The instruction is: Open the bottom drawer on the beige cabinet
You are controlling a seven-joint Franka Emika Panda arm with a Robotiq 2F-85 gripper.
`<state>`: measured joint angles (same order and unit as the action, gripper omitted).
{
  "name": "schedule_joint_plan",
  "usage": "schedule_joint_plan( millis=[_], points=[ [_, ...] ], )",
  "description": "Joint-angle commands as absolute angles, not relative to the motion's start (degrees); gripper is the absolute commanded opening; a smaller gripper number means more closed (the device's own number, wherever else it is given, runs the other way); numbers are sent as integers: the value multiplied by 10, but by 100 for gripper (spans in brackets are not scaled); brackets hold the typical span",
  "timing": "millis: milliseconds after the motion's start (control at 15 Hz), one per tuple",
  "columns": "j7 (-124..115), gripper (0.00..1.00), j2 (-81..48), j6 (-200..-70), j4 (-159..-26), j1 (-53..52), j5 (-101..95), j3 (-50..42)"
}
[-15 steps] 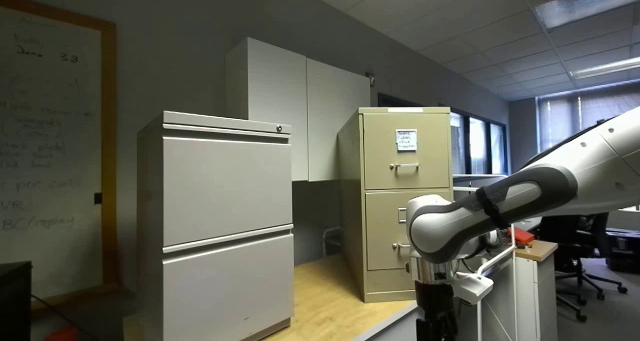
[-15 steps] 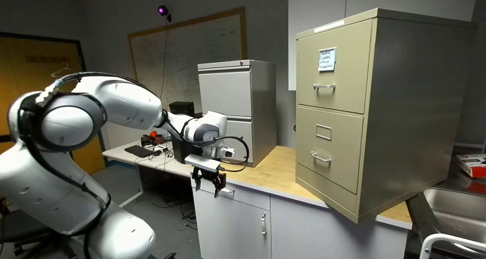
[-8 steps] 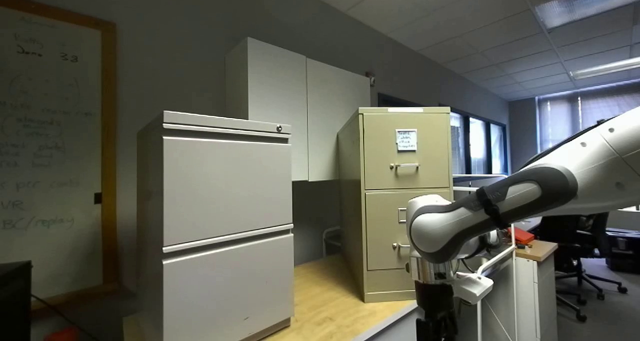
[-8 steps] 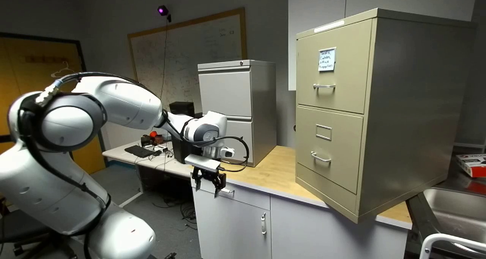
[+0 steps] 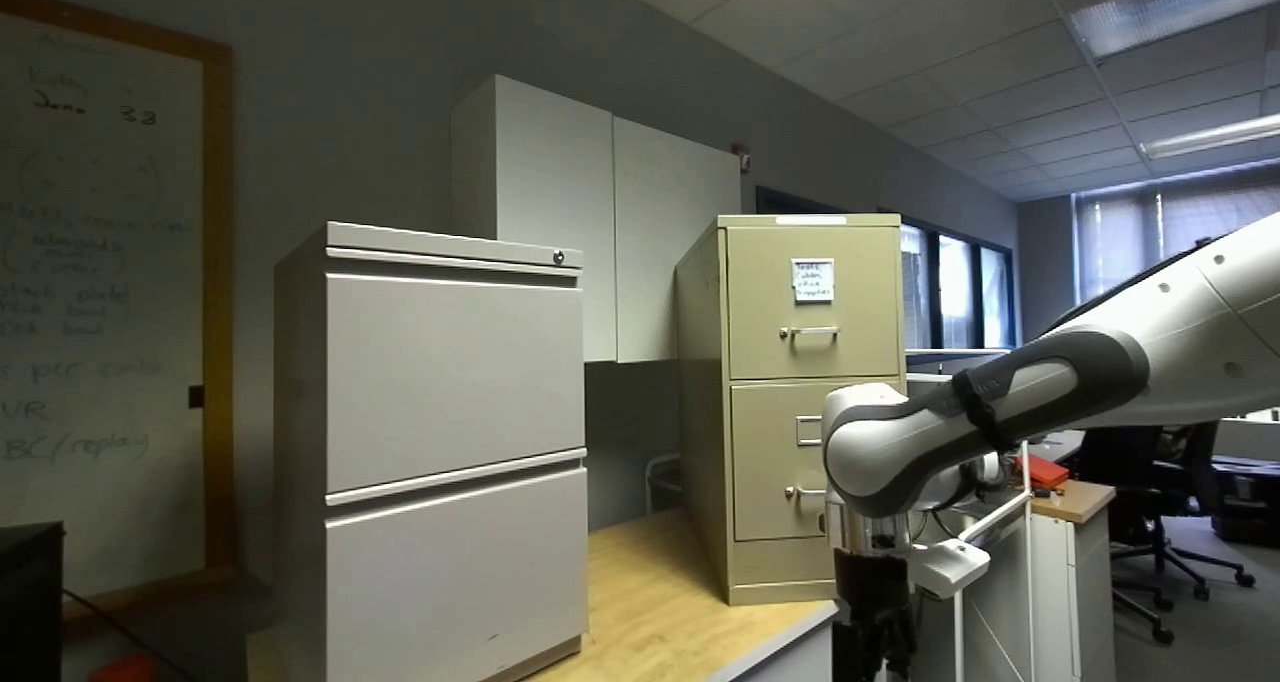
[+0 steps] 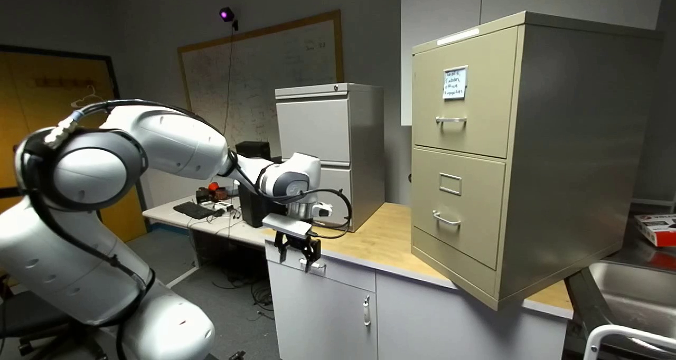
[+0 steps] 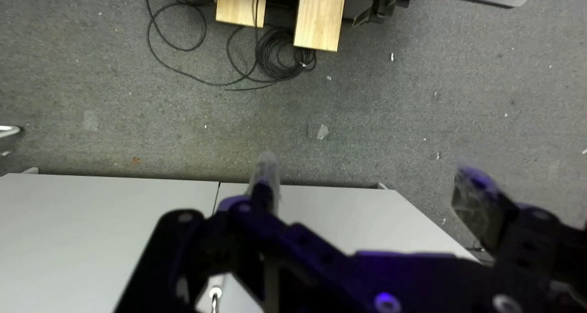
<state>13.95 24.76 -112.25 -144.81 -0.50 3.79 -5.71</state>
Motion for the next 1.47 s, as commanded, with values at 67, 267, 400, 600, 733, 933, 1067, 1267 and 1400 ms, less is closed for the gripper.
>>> schedule_joint_plan(
  millis=[67, 267, 400, 600, 733, 933, 1067, 1267, 1400],
  points=[
    [143, 100, 235, -1166, -1404, 22, 57, -86],
    [155, 100, 219, -1212, -1375, 32, 90, -118],
    [171, 100, 206, -1244, -1354, 32, 125, -141],
    [225, 100, 177, -1297, -1317, 24, 210, -182],
    [268, 100, 150, -1312, -1282, 18, 283, -211],
    [336, 100, 109, -1305, -1230, 20, 403, -244],
    [381, 100, 75, -1287, -1192, 36, 485, -254],
    [423, 100, 20, -1246, -1134, 77, 584, -254],
    [438, 100, -20, -1212, -1097, 110, 636, -249]
  ],
)
